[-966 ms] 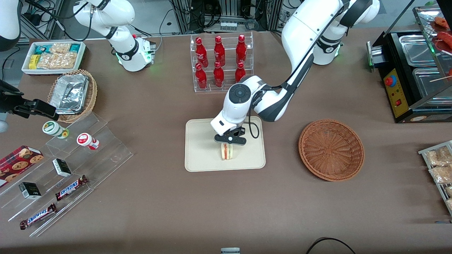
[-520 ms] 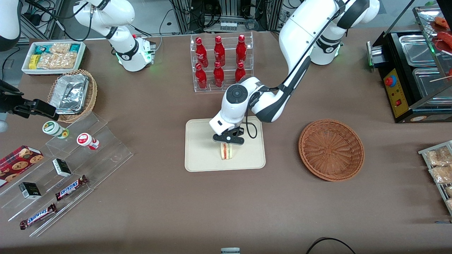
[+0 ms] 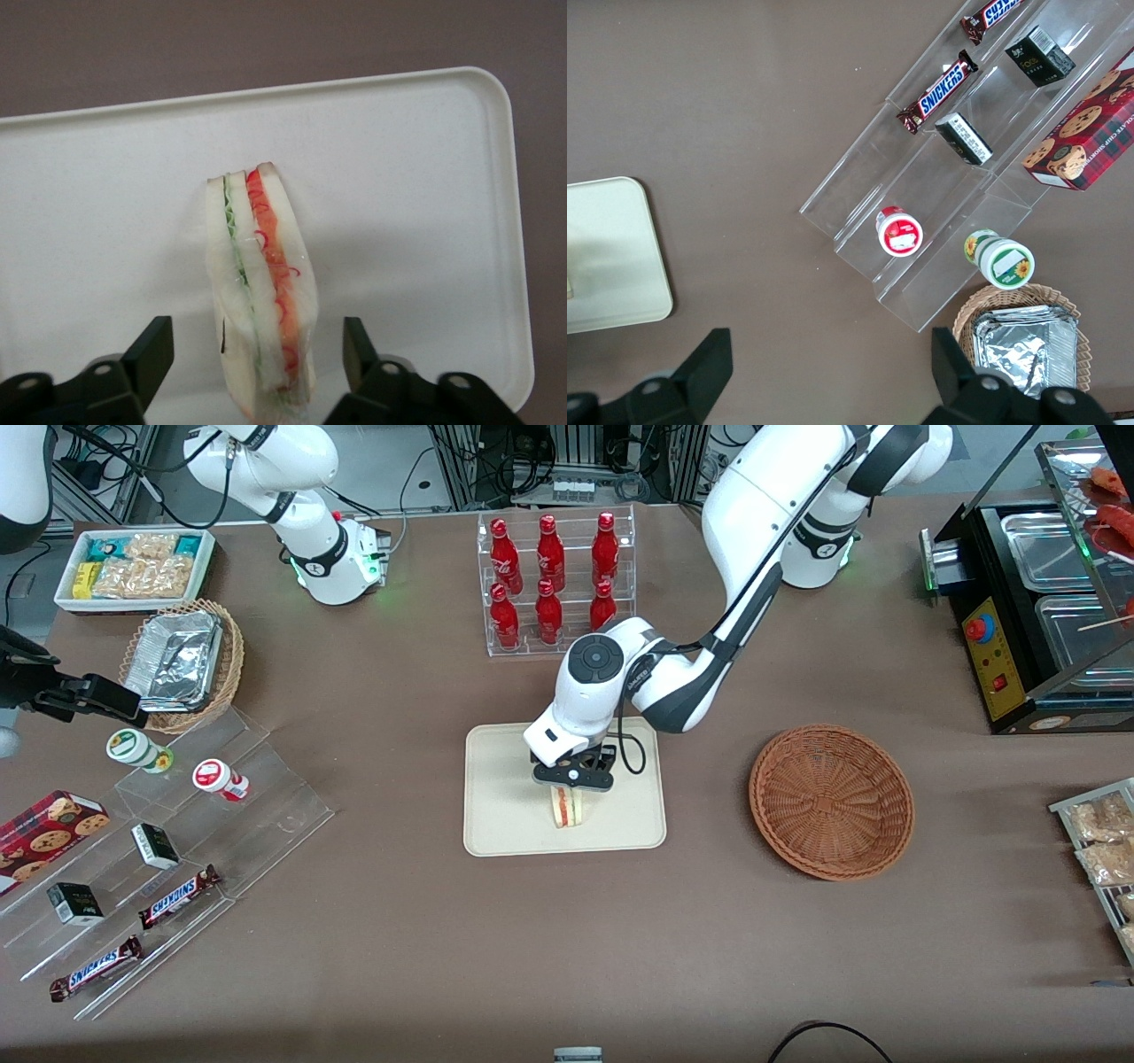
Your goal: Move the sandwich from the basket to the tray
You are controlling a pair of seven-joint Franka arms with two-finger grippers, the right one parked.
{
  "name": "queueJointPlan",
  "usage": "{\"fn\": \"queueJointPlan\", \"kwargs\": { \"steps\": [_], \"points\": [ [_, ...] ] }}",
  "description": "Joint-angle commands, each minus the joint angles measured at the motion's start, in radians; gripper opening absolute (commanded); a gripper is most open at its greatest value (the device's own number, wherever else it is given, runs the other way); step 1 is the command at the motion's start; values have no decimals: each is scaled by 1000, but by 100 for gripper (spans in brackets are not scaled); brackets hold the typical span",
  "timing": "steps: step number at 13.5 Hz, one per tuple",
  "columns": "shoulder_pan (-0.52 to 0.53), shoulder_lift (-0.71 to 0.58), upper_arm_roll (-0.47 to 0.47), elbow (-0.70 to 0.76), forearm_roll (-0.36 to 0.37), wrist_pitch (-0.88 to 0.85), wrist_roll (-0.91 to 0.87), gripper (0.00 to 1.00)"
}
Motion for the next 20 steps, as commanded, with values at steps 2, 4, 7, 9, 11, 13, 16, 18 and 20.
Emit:
{"fn": "queueJointPlan", "kwargs": {
  "steps": [2,4,7,9,11,13,16,18,20],
  "points": [
    [38,-113,7,-2,6,-117,-34,100],
    [69,-171,7,-2,8,-189,-63,100],
    [136,-248,6,-6,8,-298,-54,100],
    [194,-303,6,-8,8,-392,-51,100],
    [260,-334,3,-9,5,-421,18,100],
    [308,-363,4,-9,-14,-482,105,100],
    [414,-430,4,-9,-63,-575,276,100],
    [487,-469,4,-9,-68,-633,388,100],
    [549,-505,4,-12,-68,-674,472,100]
  ]
}}
